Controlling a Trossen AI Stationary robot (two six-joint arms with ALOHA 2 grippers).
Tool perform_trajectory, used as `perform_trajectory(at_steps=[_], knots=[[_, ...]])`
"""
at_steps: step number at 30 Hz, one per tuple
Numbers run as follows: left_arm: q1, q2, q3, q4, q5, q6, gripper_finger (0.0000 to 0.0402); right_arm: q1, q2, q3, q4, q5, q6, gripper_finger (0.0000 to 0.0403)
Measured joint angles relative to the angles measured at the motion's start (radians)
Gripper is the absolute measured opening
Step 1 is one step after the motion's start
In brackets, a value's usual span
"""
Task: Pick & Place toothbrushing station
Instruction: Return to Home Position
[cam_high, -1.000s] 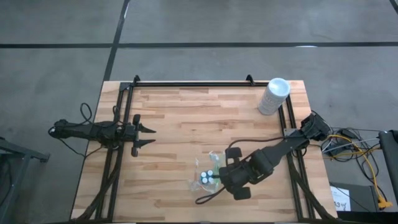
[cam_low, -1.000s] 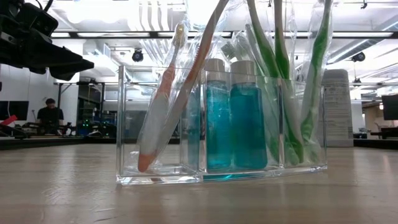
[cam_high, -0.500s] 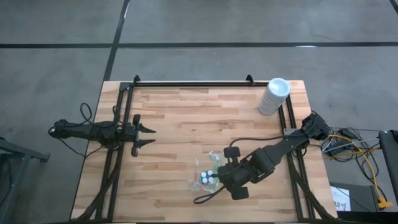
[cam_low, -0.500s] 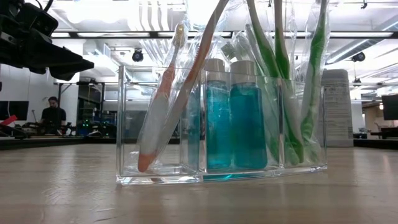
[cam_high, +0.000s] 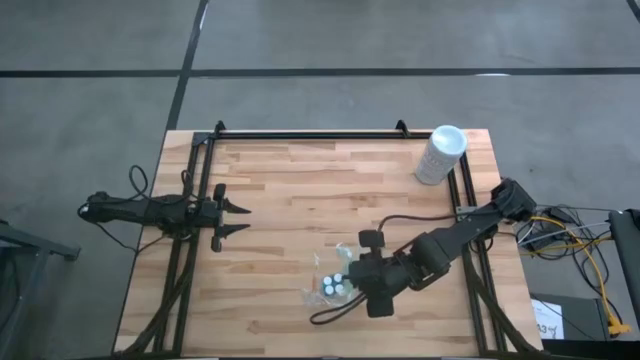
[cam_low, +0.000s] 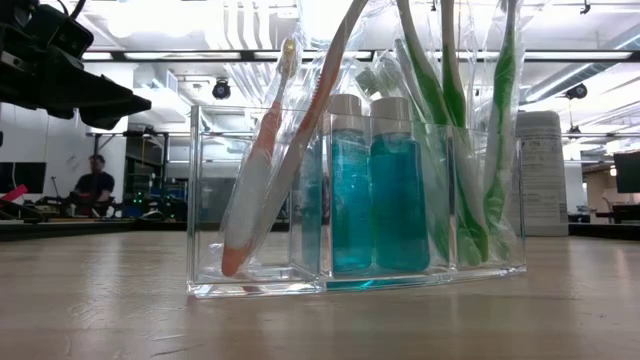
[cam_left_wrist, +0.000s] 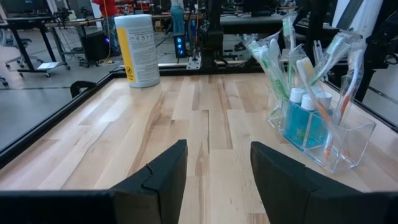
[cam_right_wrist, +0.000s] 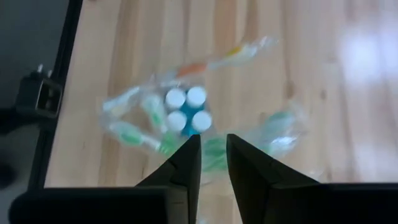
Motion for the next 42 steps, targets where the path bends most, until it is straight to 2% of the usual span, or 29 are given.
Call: perform_trajectory(at_steps=[12, 18, 25, 35, 42], knots=[[0.000, 0.000, 0.000, 0.000, 0.000, 0.000, 0.0181, 0.023, -0.106, 0.000, 0.043, 0.225, 0.000, 0.0073], [0.000, 0.000, 0.000, 0.000, 0.000, 0.000, 0.0181, 0.088, -0.165, 0.000, 0.046, 0.322, -0.074, 0.0074], [0.000, 0.000, 0.000, 0.000, 0.000, 0.000, 0.0181, 0.196, -0.211, 0.000, 0.097, 0.524, -0.136, 0.0069], [0.000, 0.000, 0.000, 0.000, 0.000, 0.000, 0.0181, 0.334, -0.262, -0.001, 0.201, 0.543, -0.257, 0.0080], [0.000, 0.000, 0.000, 0.000, 0.000, 0.000, 0.0181, 0.389, -0.347, -0.108, 0.461, 0.545, -0.364, 0.0075]])
